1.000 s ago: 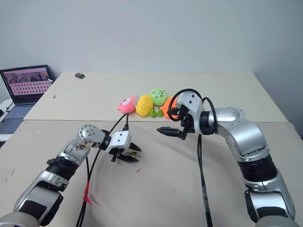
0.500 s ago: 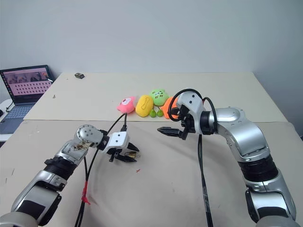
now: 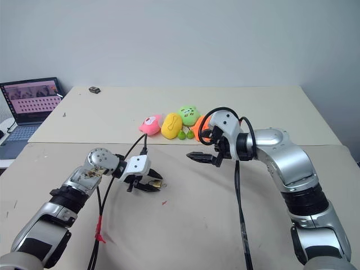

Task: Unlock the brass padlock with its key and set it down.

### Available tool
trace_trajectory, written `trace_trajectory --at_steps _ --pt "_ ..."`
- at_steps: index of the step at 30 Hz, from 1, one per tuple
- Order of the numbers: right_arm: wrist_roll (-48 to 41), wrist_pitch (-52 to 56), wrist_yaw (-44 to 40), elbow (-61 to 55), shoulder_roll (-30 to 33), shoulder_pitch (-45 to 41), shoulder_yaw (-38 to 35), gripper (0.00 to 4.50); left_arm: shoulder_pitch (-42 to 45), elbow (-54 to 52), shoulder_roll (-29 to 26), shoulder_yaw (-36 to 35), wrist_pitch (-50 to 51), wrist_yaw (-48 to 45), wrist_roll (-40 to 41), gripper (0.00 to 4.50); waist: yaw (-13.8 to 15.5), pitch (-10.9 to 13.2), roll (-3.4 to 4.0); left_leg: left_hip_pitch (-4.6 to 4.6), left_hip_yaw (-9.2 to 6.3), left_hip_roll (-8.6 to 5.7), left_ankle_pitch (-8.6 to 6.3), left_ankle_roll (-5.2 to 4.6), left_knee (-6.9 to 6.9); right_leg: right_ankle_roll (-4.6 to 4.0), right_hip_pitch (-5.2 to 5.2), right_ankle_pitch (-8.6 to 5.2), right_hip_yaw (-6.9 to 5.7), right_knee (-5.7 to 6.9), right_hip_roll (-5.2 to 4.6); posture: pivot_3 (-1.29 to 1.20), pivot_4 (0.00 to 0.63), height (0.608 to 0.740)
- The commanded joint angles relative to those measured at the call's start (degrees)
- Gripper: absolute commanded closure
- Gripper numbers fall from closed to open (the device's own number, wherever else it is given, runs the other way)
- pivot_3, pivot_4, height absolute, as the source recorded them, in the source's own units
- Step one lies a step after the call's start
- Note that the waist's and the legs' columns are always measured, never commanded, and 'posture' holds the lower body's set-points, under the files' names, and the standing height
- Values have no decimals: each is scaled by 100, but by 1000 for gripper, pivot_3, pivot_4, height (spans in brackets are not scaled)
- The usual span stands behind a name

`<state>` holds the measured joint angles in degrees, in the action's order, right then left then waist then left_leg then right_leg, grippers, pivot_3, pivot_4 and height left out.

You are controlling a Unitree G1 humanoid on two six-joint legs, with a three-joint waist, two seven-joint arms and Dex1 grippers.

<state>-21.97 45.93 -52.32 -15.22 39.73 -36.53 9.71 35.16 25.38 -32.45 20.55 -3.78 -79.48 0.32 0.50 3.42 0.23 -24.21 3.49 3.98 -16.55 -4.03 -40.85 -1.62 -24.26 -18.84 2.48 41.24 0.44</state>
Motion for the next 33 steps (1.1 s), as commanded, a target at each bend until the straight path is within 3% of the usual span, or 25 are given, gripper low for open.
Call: trace_trajectory --at_steps 1,22,23,26,33 --pt "27 -192 0 -76 -22 -121 -79 0 26 -61 -162 -111 -45 -9 -16 2281 -1 0 0 0 0 0 0 0 0 0 0 0 0 0 0 0 150 640" --pt "160 -310 31 19 -59 -106 -29 0 -119 -224 -130 -77 172 -31 98 2281 3 0 1 -1 0 0 0 0 0 0 0 0 0 1 -1 0 150 640" --pt "165 -304 37 12 -57 -100 -35 0 -142 -253 -127 -69 224 -62 120 2801 3 -1 1 -1 0 0 0 0 0 0 0 0 0 1 -1 0 150 640" --pt "183 -296 47 17 -49 -97 -55 0 -194 -322 -166 -34 281 -156 129 3707 12 -1 2 0 0 -1 0 0 -1 0 0 0 0 2 -3 0 150 640" --pt "233 -294 65 33 -10 -100 -70 0 -183 -246 -196 -31 253 -138 82 3714 11 -1 2 -1 0 -2 0 0 -1 0 0 0 0 1 -3 0 150 640"
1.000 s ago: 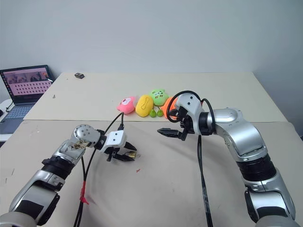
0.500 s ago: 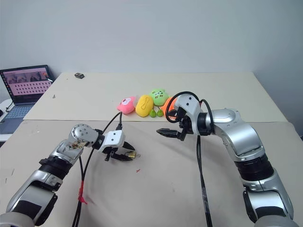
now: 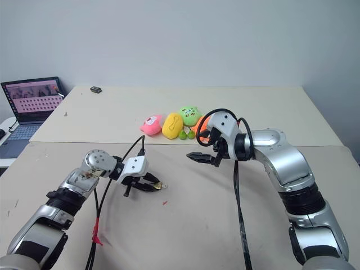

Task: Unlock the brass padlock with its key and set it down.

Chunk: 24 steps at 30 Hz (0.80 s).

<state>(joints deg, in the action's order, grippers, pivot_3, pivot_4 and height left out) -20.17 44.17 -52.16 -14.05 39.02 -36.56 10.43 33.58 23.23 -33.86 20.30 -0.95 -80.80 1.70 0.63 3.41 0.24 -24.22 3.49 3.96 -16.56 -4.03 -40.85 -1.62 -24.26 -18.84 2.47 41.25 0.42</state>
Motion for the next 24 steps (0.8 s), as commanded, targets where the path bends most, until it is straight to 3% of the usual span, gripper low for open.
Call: trace_trajectory --at_steps 1,6,8,13,17,24 --pt "64 -126 55 -87 65 -90 -147 0 5 -29 -21 -44 42 23 -17 3714 -2 0 0 0 0 0 0 0 0 0 0 0 0 0 0 0 150 640" --pt "64 -237 -16 -304 168 119 -225 0 406 -121 327 -555 1097 134 702 3714 14 1 -1 -2 0 0 0 0 -1 0 0 0 0 0 0 0 150 640" --pt "252 -630 -61 -396 310 232 -221 0 780 -73 464 -885 1804 48 1208 3714 46 8 -7 -10 -2 -1 1 2 -5 0 0 0 -7 0 -1 0 150 640" --pt "1224 -2335 -28 -942 564 -82 42 0 2312 1179 563 -1326 3063 -887 1976 3714 -14 26 -3 -26 0 -13 25 15 0 3 -6 -1 -1 -15 0 0 150 640" --pt "1542 -3234 -127 -1100 574 164 192 0 3022 2026 525 -845 2987 -1170 2245 3714 -79 18 -4 9 2 -12 14 -4 2 9 22 -4 -4 -8 16 0 150 640" --pt "2324 -4520 29 -820 446 198 404 0 3260 2388 440 579 2589 -1170 2851 3714 -129 29 -10 -6 -2 -3 41 42 -2 7 -11 -6 0 8 13 0 150 640"
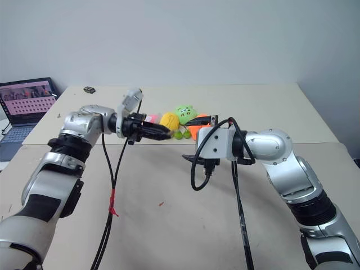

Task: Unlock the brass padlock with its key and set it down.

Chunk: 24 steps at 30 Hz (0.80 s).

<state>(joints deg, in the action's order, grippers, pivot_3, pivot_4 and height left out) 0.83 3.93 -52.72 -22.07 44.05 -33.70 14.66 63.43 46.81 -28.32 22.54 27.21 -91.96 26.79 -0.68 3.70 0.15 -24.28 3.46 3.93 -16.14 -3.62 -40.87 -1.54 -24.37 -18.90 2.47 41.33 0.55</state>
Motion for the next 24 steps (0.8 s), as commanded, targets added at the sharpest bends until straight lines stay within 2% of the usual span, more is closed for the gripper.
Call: trace_trajectory --at_steps 1,11,20,23,24 --pt "258 -588 75 -2 -71 -56 -5 0 302 61 -112 488 -288 -54 413 3714 3 1 -1 0 1 -1 0 1 -1 0 1 0 1 0 -2 0 150 640" --pt "349 -1051 -153 14 -109 328 151 0 502 122 -14 1165 -611 -54 758 3714 40 5 -6 -3 7 -9 3 5 -7 -2 9 0 6 -3 -7 0 150 640" --pt "445 -1419 -134 274 -127 531 90 0 473 -692 -481 1694 -549 -54 1069 3714 40 5 -6 2 5 -5 10 17 -5 -3 6 -1 7 2 -2 0 150 640" --pt "442 -1439 -139 314 -150 515 101 715 502 -709 -523 1772 -523 -54 1122 3714 58 6 -7 1 5 -7 9 16 -7 -4 7 -2 7 3 -2 0 150 640" --pt "443 -1450 -140 329 -154 512 101 1118 511 -706 -526 1788 -521 -54 1136 3714 64 6 -7 0 5 -7 8 13 -9 -4 8 -2 7 4 -2 0 150 640"
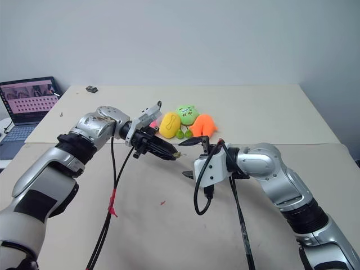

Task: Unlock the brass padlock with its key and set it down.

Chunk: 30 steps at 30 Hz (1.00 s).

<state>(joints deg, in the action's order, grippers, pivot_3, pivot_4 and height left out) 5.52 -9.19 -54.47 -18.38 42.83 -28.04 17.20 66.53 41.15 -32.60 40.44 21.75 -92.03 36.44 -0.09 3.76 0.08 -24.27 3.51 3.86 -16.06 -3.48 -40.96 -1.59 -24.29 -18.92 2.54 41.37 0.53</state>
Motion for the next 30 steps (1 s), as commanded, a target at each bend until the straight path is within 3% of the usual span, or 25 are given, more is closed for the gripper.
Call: trace_trajectory --at_steps 1,6,15,20,27,30 --pt "-23 -155 37 -18 -36 -58 -155 1458 213 -130 -99 13 25 -47 179 3714 8 0 0 0 1 0 0 -1 0 0 0 0 0 0 0 0 150 640" --pt "-4 -202 54 40 -57 -79 -166 3188 253 -25 -80 79 -36 -47 179 3714 21 0 0 -1 2 -2 -1 -2 -1 -1 1 0 1 0 -1 0 150 640" --pt "-20 -174 60 85 -98 -102 -188 3188 259 10 -77 126 -81 -47 173 3714 40 0 0 0 1 -2 0 0 -2 -1 -1 -1 1 6 0 0 150 640" --pt "-82 -103 44 89 -135 -127 -213 4454 244 -34 -114 171 -157 -47 172 3714 44 1 -1 0 1 -1 0 0 -5 -1 -2 -1 1 13 1 0 150 640" --pt "-234 144 -29 34 -191 -168 -273 4454 115 -472 -402 483 -640 -47 261 3714 47 1 -1 2 1 0 0 -1 -11 -3 -3 -2 1 25 2 0 150 640" --pt "-864 1306 -87 -241 -351 -226 -376 4454 95 -602 -322 330 -869 -47 61 3714 56 1 -2 2 1 0 0 0 -13 -3 -3 -2 0 27 2 0 150 640"
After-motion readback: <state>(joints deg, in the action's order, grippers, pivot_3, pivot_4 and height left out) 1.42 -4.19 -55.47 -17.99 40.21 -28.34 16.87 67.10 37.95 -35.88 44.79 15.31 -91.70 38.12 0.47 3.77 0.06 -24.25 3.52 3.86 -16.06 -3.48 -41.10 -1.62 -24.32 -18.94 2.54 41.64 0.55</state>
